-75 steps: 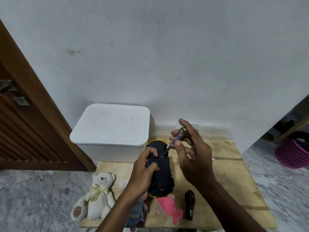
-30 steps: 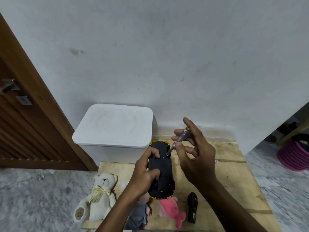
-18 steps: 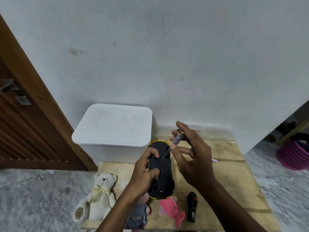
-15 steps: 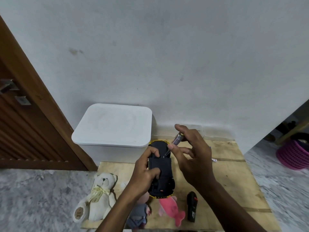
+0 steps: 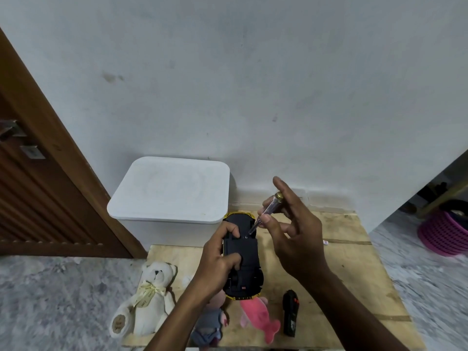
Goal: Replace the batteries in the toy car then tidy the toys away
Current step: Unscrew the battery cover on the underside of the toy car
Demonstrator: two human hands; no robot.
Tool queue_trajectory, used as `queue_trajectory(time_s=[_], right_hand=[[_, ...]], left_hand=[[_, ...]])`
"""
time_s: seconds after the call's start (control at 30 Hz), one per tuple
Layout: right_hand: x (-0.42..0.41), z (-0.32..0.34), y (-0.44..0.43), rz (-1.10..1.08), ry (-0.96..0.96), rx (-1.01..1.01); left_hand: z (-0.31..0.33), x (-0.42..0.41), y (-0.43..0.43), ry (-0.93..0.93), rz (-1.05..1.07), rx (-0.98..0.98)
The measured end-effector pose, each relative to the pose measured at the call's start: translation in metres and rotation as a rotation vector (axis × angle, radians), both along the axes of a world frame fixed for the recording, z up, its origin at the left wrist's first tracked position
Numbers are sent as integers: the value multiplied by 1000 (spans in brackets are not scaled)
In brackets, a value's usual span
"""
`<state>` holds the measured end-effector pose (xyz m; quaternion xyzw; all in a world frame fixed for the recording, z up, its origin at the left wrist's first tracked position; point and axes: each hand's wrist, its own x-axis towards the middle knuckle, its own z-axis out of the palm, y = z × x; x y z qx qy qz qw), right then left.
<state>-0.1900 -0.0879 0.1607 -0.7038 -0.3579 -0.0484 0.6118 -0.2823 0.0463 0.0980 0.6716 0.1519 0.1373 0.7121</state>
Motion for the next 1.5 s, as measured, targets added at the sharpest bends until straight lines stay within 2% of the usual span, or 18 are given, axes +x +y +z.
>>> queue_trajectory(time_s=[0.13, 0.27, 0.53, 0.67, 0.9, 1.1, 1.37, 1.5], right_hand=[[-3, 3, 1, 16, 27, 24], [-5, 2, 3, -23, -47, -2], [-7, 4, 3, -3, 14, 0], [-6, 4, 3, -42, -54, -22], [-8, 2, 2, -17, 7, -11], [-9, -2, 3, -57, -89, -22], [-13, 2, 1, -34, -8, -42], [-11, 1, 1, -76, -66, -40]], left_hand=[[0, 0, 0, -3, 6, 10], [0, 1, 1, -8, 6, 36], [0, 0, -1, -2, 15, 23], [2, 0, 0, -9, 20, 32], [-1, 0, -2, -11, 19, 36], [-1, -1, -2, -8, 34, 65], [-2, -4, -5, -1, 30, 44], [-2, -4, -6, -5, 30, 49]])
